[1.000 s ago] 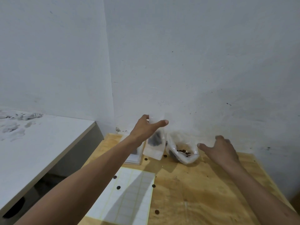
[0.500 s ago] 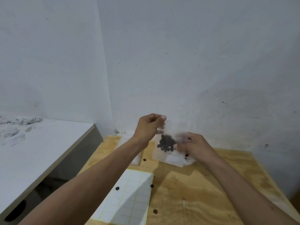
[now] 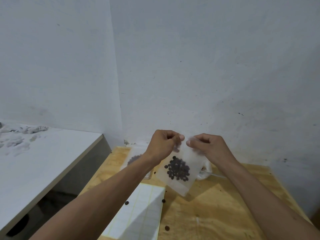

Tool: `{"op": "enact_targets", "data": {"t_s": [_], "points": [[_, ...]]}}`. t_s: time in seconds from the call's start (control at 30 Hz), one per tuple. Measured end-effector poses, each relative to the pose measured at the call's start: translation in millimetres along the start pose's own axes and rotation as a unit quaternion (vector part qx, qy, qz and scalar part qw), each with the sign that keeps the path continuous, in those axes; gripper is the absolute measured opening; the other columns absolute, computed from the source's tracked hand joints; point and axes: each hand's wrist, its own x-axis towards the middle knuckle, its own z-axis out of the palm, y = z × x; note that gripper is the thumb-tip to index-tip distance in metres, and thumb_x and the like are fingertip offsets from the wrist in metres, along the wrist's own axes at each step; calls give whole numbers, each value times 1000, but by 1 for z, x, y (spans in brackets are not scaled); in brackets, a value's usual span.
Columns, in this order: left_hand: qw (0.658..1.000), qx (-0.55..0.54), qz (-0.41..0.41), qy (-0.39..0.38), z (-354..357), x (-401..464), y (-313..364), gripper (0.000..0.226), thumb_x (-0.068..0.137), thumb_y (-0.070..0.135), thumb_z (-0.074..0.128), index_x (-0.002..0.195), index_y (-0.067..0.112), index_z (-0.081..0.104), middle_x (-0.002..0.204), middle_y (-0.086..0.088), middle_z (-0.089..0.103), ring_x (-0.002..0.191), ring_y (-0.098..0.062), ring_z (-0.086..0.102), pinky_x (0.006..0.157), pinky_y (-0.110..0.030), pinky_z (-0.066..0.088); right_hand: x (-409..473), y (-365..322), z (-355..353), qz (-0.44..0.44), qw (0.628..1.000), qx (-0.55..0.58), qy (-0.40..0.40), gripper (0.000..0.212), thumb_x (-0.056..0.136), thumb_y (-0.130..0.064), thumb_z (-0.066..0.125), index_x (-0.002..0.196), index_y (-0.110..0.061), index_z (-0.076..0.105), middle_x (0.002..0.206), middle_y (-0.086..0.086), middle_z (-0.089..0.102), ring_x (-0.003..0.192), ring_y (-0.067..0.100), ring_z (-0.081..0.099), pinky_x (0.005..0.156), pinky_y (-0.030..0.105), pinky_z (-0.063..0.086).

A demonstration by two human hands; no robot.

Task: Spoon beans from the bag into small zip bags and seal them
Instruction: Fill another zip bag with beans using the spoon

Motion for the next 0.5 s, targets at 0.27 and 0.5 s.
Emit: {"op": "enact_targets", "data": {"t_s": [0.27, 0.5], "points": [[1000, 5, -18, 5, -9, -2, -3, 18, 92, 14, 74, 83, -2, 77, 67, -7, 67, 62, -17, 63, 65, -31, 60, 6, -2, 14, -5, 997, -77, -28, 14, 86, -29, 75, 78, -18, 79, 73, -1, 71, 69, 11, 60, 68, 29, 46], [997, -2, -58, 60, -20, 2, -8, 19, 90, 12, 76, 81, -4, 78, 61, -4, 67, 57, -15, 62, 60, -26, 58, 11, -4, 21, 19, 994, -95, -54, 26, 87, -27, 72, 72, -7, 74, 64, -1, 63, 61, 13, 57, 62, 33, 46]]}}
